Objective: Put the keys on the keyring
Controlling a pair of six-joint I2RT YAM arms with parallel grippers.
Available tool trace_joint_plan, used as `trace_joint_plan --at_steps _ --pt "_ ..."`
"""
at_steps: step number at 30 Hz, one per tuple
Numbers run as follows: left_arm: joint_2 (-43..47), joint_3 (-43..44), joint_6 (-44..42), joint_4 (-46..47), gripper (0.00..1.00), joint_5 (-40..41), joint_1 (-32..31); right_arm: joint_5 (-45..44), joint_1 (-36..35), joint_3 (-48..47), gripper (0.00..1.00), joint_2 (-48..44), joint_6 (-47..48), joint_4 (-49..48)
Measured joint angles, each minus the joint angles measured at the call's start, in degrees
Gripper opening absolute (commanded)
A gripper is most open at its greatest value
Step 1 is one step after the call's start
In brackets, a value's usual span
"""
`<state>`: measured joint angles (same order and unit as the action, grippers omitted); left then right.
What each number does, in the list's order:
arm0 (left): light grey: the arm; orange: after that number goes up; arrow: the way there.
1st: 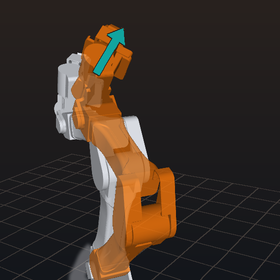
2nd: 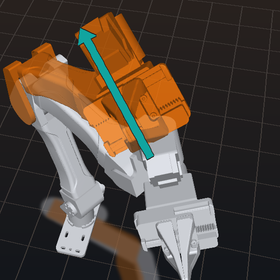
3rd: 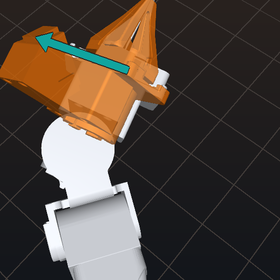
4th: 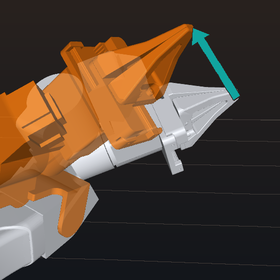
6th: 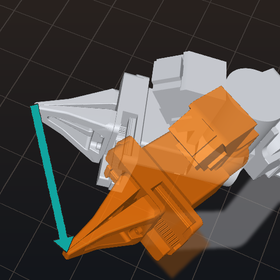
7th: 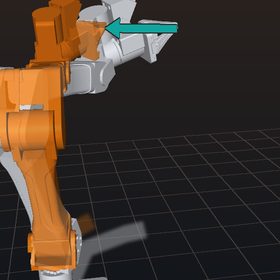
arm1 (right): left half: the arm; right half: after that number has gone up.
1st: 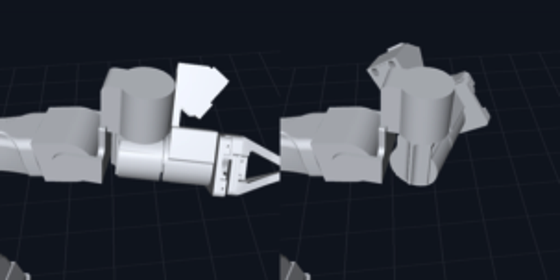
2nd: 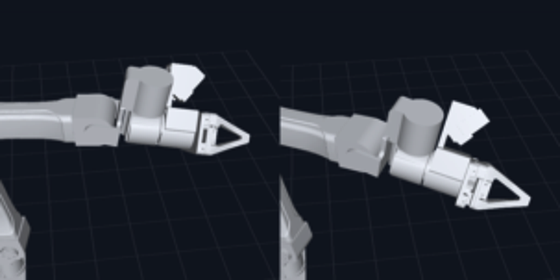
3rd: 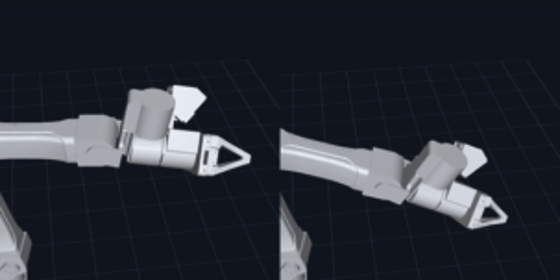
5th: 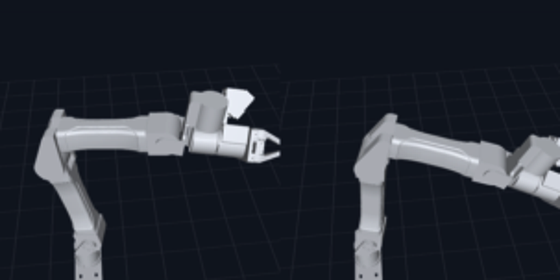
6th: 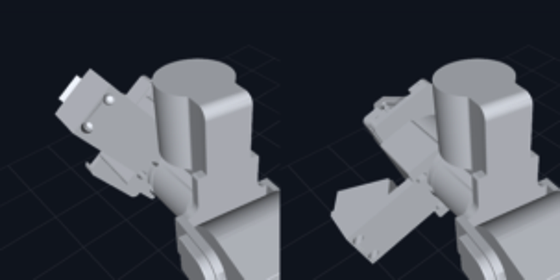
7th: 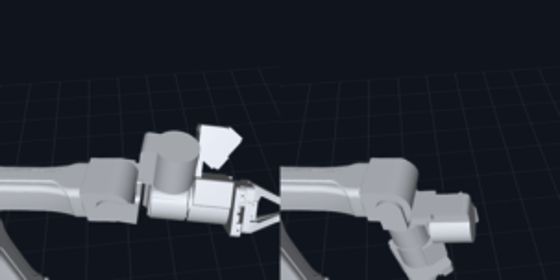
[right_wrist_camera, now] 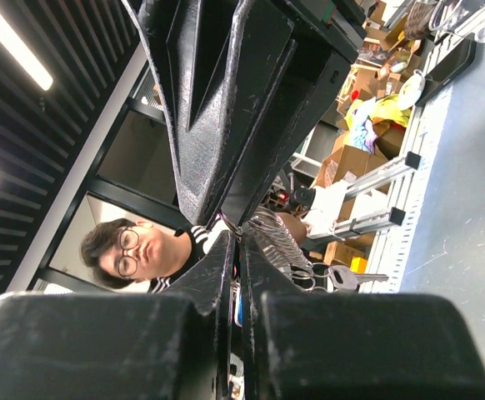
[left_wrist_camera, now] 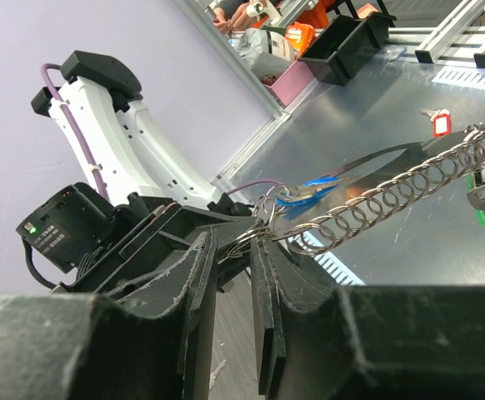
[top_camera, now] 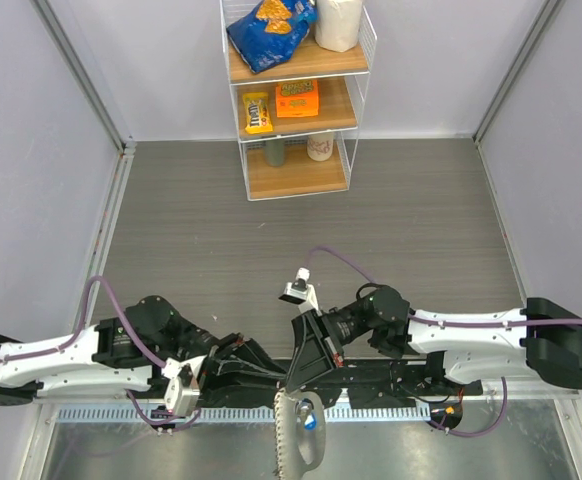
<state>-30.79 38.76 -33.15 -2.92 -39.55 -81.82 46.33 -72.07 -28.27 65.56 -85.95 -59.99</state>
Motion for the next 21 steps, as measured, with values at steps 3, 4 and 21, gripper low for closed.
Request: trace_joint_plan --at_steps 3,4,21 --pt "-0.17 0.13 -0.26 -0.5 0.31 0.0 -0.28 0.35 -0.13 0.0 0.05 0.61 -0.22 -0.52" --pt "-0.17 0.13 -0.35 -0.66 0.32 0.0 -0.37 0.5 -0.17 0.0 0.05 0.83 -0.28 -0.76" --pt "-1.42 1.53 -1.88 -3.54 0.01 -1.11 -2.47 1.9 -0.35 0.0 0.05 3.02 -1.53 -2.99"
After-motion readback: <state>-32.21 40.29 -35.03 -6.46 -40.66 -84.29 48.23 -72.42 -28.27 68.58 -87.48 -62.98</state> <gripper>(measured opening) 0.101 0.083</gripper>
